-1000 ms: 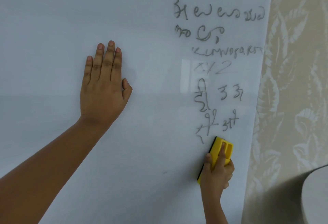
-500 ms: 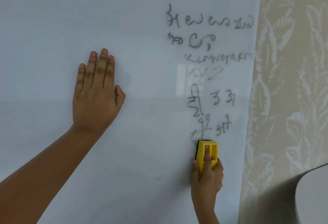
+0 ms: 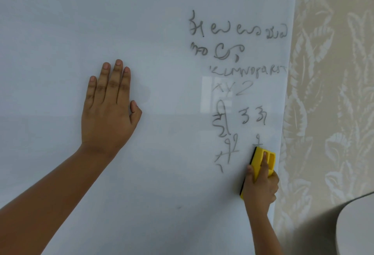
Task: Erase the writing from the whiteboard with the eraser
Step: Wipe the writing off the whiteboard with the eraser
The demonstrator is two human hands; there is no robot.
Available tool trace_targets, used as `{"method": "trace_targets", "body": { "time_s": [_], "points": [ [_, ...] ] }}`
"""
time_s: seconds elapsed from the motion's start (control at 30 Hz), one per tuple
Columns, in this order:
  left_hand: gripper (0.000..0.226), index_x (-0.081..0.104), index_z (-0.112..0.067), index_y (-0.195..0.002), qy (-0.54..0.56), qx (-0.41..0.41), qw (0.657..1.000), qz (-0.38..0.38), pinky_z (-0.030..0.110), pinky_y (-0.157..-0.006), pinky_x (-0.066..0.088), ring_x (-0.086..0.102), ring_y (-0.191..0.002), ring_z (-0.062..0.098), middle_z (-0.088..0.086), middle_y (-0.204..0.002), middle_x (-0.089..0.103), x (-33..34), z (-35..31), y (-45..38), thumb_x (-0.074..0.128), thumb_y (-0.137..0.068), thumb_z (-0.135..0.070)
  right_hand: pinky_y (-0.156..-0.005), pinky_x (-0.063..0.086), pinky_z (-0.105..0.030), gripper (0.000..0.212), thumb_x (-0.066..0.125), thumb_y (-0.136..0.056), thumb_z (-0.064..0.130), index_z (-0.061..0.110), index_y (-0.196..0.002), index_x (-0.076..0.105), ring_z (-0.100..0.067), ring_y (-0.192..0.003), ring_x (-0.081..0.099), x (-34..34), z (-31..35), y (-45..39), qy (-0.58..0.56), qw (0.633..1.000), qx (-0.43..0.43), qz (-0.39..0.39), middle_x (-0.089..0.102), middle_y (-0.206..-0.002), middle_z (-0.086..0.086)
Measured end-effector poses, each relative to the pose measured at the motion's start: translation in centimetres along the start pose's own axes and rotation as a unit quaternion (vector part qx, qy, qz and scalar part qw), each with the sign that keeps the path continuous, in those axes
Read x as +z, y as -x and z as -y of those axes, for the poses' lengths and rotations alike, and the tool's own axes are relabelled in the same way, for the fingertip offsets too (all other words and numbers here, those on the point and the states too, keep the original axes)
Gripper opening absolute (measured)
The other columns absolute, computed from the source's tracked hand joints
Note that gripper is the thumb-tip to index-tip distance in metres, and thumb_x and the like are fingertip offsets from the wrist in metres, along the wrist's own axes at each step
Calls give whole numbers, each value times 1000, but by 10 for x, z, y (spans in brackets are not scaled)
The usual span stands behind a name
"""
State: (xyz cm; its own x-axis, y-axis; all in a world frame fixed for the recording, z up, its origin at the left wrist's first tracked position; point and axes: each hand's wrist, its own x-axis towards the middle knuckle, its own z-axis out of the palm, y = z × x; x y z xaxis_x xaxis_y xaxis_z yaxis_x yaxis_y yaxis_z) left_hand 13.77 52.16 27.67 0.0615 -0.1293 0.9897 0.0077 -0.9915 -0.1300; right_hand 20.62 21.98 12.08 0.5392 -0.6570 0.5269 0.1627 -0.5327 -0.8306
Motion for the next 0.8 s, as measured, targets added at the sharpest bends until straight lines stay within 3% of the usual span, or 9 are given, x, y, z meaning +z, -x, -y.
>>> {"method": "trace_targets", "body": {
  "time_s": [0.07, 0.27, 0.43, 0.53, 0.63, 0.7, 0.8],
  "points": [
    [58, 25, 1, -145, 1, 0, 1000, 1, 41, -117, 7, 18, -142, 31, 19, -153, 24, 0, 0, 0, 35, -92, -17, -99, 26, -60, 56, 48, -93, 31, 31, -143, 23, -44, -120, 35, -4, 12, -21, -7, 1000, 11, -10, 33, -135, -27],
    [58, 25, 2, -145, 3, -4, 1000, 2, 42, -117, 7, 18, -142, 32, 19, -152, 24, 0, 0, 0, 35, -91, -17, -94, 33, -60, 55, 50, -92, 30, 24, -142, 29, -44, -118, 38, -6, 16, -9, 42, 993, -108, 11, 34, -136, -26],
    [58, 26, 2, -145, -1, -3, 1000, 2, 41, -117, 7, 19, -142, 32, 19, -152, 25, 0, -1, 0, 36, -91, -17, -100, 27, -58, 57, 48, -93, 31, 29, -144, 21, -43, -121, 34, -11, 29, -26, -4, 999, -35, 11, 30, -137, -26],
    [57, 27, 2, -145, -2, -4, 1000, -2, 41, -117, 7, 19, -142, 32, 19, -152, 26, 1, 0, 1, 36, -92, -17, -95, 32, -58, 57, 54, -90, 28, 27, -142, 29, -44, -117, 38, -3, 48, 9, 7, 990, -142, 21, 33, -138, -27],
    [57, 27, 2, -145, -6, -4, 1000, -4, 41, -117, 7, 19, -142, 32, 19, -152, 26, 0, 0, 0, 37, -91, -17, -81, 43, -58, 59, 66, -82, 19, 25, -135, 43, -47, -104, 49, -1, 37, 49, 36, 970, -236, 49, 46, -127, -30],
    [57, 27, 2, -145, -9, -4, 1000, -6, 41, -117, 7, 20, -141, 32, 19, -152, 26, 0, 0, 0, 36, -91, -17, -76, 44, -57, 59, 69, -80, 18, 23, -134, 45, -48, -97, 52, -3, 28, 46, 53, 971, -230, 36, 48, -124, -31],
    [58, 27, 1, -145, -14, -4, 1000, -5, 41, -117, 7, 20, -141, 31, 18, -152, 26, 1, -1, 0, 35, -91, -17, -83, 39, -58, 57, 63, -84, 17, 23, -137, 40, -48, -104, 48, -3, 39, 30, 52, 985, -162, -8, 43, -130, -31]
  ]
}}
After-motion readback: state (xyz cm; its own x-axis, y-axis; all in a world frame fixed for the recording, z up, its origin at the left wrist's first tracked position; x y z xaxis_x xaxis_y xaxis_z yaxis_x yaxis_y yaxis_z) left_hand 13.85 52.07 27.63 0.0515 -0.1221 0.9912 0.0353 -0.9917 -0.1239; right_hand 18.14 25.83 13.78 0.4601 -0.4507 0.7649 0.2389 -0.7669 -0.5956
